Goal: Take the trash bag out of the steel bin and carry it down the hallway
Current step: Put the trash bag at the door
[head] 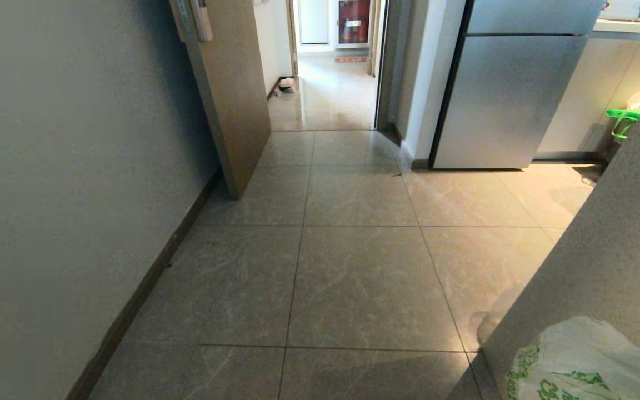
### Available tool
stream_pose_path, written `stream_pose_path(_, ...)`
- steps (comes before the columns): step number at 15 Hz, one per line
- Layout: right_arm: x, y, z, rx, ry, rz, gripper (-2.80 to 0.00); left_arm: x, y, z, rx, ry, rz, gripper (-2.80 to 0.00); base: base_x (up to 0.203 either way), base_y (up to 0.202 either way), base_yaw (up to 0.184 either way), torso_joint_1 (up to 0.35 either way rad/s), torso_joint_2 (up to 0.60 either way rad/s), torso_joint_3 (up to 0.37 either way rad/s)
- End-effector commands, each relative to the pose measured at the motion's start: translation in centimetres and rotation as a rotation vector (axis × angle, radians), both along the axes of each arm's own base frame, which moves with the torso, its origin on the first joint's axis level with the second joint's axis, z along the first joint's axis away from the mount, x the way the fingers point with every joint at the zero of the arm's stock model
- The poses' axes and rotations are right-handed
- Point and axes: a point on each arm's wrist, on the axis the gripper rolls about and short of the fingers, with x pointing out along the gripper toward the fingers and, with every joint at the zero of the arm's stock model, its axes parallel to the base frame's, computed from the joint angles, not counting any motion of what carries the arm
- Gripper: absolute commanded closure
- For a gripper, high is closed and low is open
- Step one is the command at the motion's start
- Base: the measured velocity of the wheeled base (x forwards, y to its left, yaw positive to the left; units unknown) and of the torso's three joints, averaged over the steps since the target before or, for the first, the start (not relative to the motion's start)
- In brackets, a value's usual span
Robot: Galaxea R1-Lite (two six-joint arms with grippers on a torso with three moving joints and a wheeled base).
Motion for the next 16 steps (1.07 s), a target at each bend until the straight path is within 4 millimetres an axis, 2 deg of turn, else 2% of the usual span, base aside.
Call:
stream_pose_path(1, -0.3, 0.0, -0.08, 0.0, -0.039, 0.0, 0.0, 0.01, 0.0, 0.01, 0.0, 0.001, 0.0, 0.0, 0.194, 0.0, 0.002, 0.002, 0.0, 0.002)
stream_pose_path(16, -0.3, 0.0, -0.07, 0.0, -0.04, 0.0, 0.0, 0.01, 0.0, 0.01, -0.003, 0.001, 0.0, 0.0, 0.189, 0.0, 0.001, 0.004, 0.0, 0.0)
